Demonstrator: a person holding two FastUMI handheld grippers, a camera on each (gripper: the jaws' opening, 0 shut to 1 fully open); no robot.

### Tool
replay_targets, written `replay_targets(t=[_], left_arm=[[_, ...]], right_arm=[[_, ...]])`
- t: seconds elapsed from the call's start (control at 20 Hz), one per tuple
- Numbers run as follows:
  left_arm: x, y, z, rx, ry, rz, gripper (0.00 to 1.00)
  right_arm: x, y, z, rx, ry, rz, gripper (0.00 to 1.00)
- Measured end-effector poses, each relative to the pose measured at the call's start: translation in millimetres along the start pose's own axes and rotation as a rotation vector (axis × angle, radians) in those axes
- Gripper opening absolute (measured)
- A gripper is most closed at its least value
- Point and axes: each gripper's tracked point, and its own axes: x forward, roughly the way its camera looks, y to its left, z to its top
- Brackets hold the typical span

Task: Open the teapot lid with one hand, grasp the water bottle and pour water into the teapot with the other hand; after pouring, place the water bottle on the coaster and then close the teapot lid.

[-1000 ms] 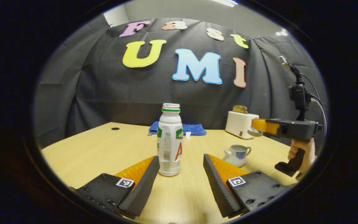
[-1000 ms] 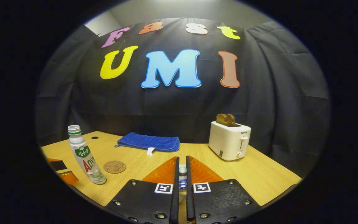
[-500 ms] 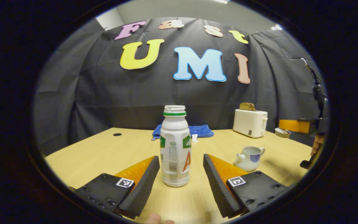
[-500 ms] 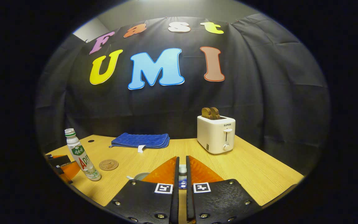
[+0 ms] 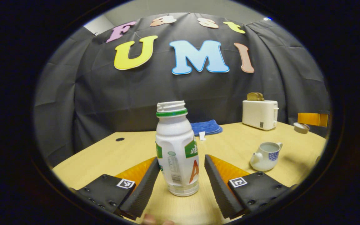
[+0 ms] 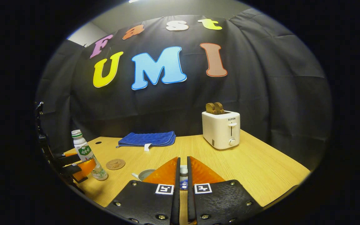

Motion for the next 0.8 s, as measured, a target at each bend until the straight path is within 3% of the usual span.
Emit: replay_targets(t=[0.15,0.2,0.25,0.55,0.7,0.75,0.8], left_arm=[[5,1,-6,-0.012,0.013,0.007,0.99],[7,1,-7,-0.015,0.015,0.009,0.94],[8,0,-8,-0.017,0.018,0.009,0.99],[18,3,-12,-0.016,0.036,0.023,0.99],[16,4,-12,-0.021,0.041,0.027,0.82],[17,3,-11,-0.017,0.041,0.026,0.84],[18,3,-11,-0.001,0.044,0.025,0.75]], right_arm=[[-5,-4,1,-0.002,-0.005,-0.001,0.10],[-6,-6,1,-0.003,-0.007,-0.001,0.10],[-7,-7,1,-0.005,-0.008,-0.004,0.10],[-13,-18,1,-0.010,-0.014,-0.019,0.10],[-16,-23,1,0.000,-0.016,-0.025,0.10],[-17,-25,0,0.002,-0.016,-0.027,0.10],[-18,-27,0,0.004,-0.014,-0.027,0.10]])
